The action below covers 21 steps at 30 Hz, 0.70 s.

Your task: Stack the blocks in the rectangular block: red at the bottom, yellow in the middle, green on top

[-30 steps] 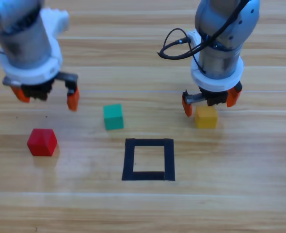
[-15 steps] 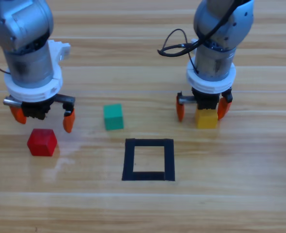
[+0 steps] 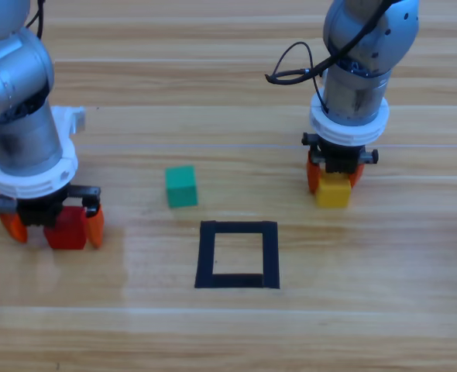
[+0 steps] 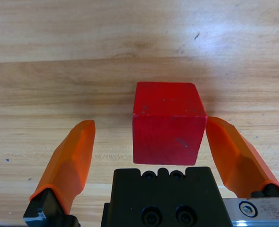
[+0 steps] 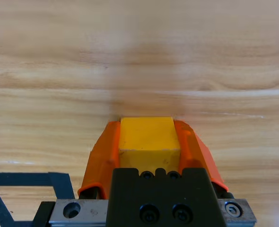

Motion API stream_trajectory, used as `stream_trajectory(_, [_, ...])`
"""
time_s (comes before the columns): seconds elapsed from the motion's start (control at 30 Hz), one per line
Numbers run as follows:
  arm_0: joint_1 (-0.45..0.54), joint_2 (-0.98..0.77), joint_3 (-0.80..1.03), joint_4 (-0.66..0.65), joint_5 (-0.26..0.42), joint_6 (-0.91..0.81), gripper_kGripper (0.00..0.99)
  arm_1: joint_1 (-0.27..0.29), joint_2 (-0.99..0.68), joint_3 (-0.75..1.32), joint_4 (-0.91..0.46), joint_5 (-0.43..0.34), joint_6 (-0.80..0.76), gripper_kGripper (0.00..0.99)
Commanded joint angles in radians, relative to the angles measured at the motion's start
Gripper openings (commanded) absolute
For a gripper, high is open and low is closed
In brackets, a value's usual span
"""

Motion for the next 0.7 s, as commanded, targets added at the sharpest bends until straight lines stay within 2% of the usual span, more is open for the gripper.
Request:
stream_trajectory(0.03, [0.017,-0.015,0.027,-0.037,-0.008,-0.011,0.954,-0.018,-0.097,0.090,0.047,0.030,-0.011,0.000])
stream_trajectory(0.17, [0.017,-0.020,0.035,-0.063,-0.011,-0.011,0.845,-0.016,-0.258,0.194,0.047,0.062,0.003,0.000])
stream_trajectory(0.27, [0.015,-0.018,0.035,-0.069,-0.010,-0.005,0.742,-0.016,-0.376,0.252,0.047,0.122,0.005,0.000])
stream_trajectory(0.33, [0.012,-0.026,0.037,-0.072,-0.005,-0.005,0.617,-0.016,-0.432,0.275,0.047,0.144,0.005,0.000])
stream_trajectory(0.47, [0.001,-0.029,0.038,-0.072,0.013,0.001,0.120,-0.016,-0.470,0.298,0.046,0.139,0.016,0.000])
stream_trajectory(0.5, [-0.003,-0.035,0.040,-0.072,0.015,0.001,0.028,-0.016,-0.462,0.297,0.046,0.136,0.014,0.000])
stream_trajectory(0.53, [-0.013,-0.041,0.040,-0.072,0.016,0.000,0.000,-0.016,-0.447,0.295,0.044,0.136,0.009,0.000])
stream_trajectory(0.7, [-0.152,-0.038,-0.019,-0.047,0.018,-0.057,0.000,-0.016,-0.339,0.269,0.044,0.116,-0.011,0.000])
